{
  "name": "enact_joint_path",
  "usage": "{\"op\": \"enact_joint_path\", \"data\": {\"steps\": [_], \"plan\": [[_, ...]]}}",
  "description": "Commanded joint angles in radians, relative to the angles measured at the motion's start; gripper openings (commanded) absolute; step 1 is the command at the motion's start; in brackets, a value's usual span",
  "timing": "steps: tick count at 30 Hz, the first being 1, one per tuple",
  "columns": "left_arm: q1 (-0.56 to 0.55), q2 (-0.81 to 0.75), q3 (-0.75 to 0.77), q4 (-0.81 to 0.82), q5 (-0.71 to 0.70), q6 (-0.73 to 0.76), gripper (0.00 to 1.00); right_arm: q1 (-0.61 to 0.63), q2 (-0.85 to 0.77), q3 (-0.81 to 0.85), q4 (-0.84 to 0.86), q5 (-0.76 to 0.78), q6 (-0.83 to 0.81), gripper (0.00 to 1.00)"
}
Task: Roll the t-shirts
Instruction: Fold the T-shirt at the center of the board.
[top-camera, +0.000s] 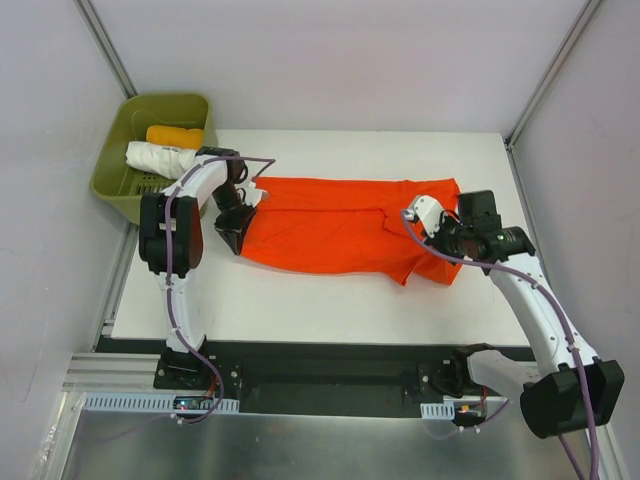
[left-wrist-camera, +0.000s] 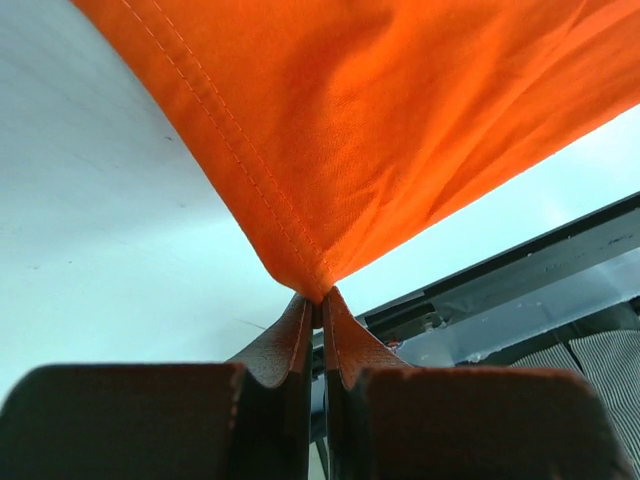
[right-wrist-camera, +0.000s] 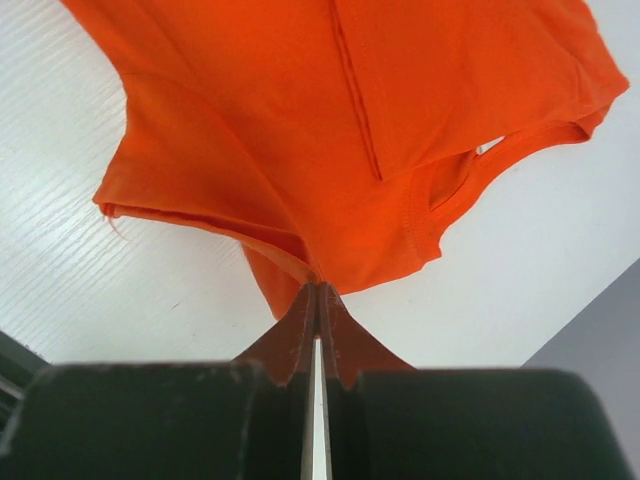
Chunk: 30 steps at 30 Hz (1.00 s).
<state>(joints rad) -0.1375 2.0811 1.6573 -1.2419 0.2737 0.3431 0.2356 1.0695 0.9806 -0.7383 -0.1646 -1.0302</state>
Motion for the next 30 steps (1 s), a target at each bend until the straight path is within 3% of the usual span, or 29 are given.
{"op": "enact_joint_path", "data": {"steps": [1, 17, 30], "plan": [[0.003, -0.053, 0.05, -0.021, -0.002, -0.029, 0.0, -0.018, 0.023, 0.073, 0.034, 0.048, 0.021, 0.01], [0.003, -0.02, 0.111, -0.021, -0.063, -0.047, 0.0, -0.099, 0.194, 0.28, 0.05, 0.057, -0.037, 0.01], [0.003, 0.088, 0.26, -0.025, -0.12, -0.046, 0.0, -0.111, 0.392, 0.443, 0.074, 0.057, -0.091, 0.01]]}}
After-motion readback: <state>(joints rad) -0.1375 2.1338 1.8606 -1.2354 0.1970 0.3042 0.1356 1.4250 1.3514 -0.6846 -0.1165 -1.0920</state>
